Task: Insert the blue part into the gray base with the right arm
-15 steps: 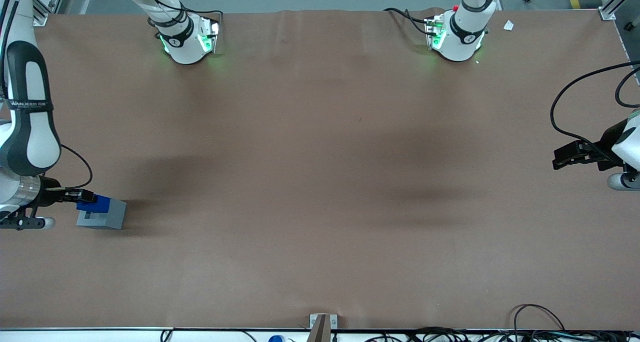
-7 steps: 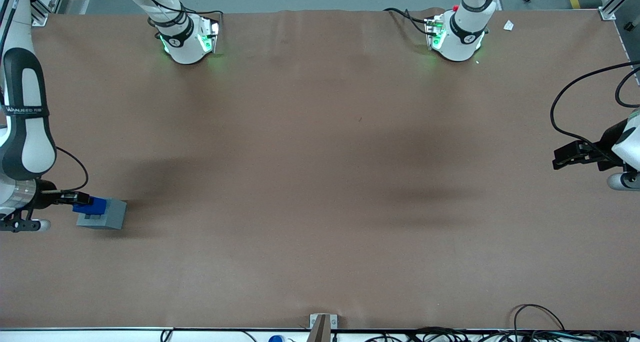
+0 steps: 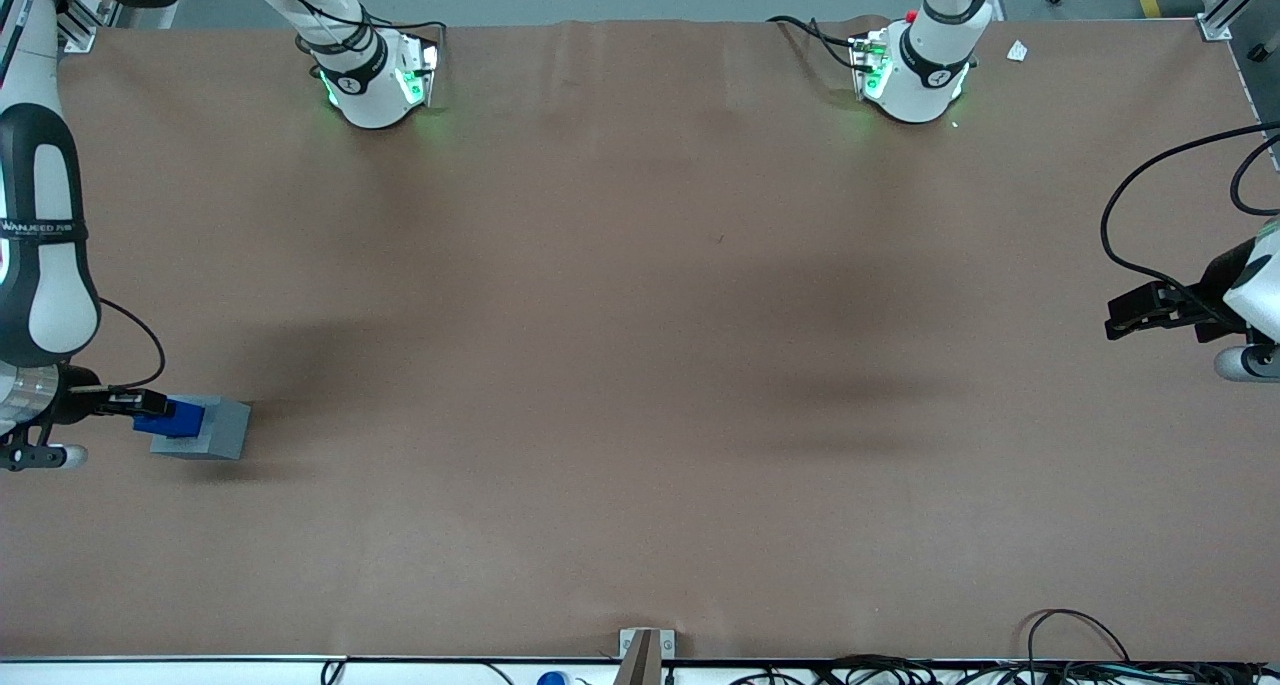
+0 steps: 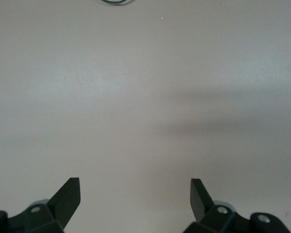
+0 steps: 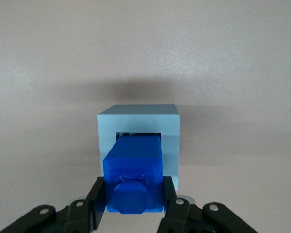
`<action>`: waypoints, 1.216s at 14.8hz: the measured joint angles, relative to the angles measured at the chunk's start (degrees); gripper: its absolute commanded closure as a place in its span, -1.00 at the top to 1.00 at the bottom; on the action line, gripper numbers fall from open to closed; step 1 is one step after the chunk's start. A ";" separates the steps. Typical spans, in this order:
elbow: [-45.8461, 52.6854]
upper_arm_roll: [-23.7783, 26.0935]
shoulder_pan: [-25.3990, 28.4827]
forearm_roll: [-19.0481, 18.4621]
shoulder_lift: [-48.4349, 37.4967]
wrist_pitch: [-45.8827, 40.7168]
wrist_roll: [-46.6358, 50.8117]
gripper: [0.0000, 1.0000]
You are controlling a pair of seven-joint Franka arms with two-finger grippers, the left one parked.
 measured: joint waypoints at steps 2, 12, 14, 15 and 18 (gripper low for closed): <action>0.12 0.05 0.00 0.02 0.61 0.47 0.06 -0.99; 0.67 0.15 -0.01 0.64 1.29 1.48 0.33 1.00; 1.03 0.34 0.02 0.72 1.27 1.18 0.33 1.00; 1.53 0.50 0.04 0.73 1.17 0.32 0.33 1.00; 3.39 0.65 0.15 0.84 -0.88 -5.49 0.52 1.00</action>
